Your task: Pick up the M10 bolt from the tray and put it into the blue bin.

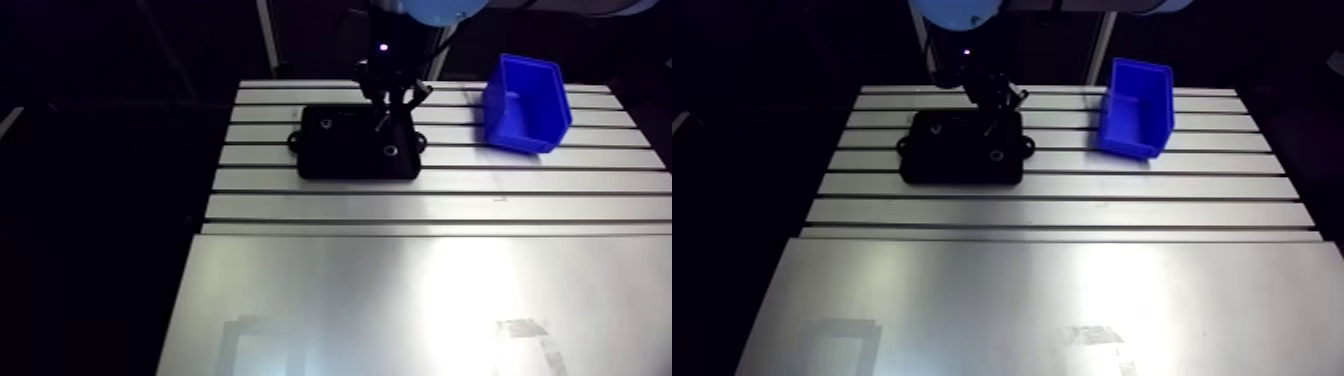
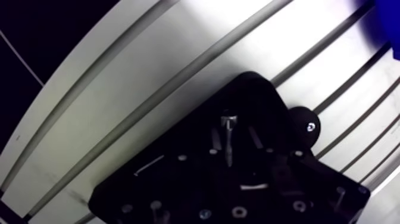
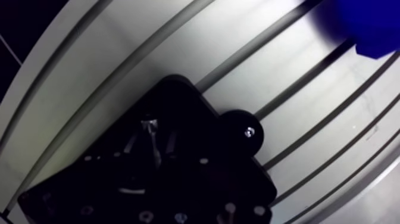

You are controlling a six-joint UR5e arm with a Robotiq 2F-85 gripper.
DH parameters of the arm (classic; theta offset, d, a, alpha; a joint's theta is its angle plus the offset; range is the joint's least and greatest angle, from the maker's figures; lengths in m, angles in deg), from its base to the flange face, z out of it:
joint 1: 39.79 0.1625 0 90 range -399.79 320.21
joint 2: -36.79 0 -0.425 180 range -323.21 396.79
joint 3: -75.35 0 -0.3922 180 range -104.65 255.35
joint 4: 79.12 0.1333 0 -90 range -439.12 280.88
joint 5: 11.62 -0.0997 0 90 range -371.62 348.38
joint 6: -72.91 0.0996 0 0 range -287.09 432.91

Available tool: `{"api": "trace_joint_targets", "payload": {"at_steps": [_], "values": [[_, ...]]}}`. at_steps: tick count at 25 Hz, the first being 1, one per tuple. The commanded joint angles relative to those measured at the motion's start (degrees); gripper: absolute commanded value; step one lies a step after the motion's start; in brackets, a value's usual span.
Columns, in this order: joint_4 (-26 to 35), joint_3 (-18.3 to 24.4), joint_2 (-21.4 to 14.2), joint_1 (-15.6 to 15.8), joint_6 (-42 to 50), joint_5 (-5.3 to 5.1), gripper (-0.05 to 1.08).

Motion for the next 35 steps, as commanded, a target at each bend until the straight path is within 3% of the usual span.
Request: {"api": "trace_joint_targets", "payload": {"at_steps": [1, 35], "values": [[0.0, 0.0, 0.0, 0.0, 0.0, 0.08, 0.67], [-0.1, -0.2, -0.1, 0.1, 0.0, 0.25, 0.83]]}}
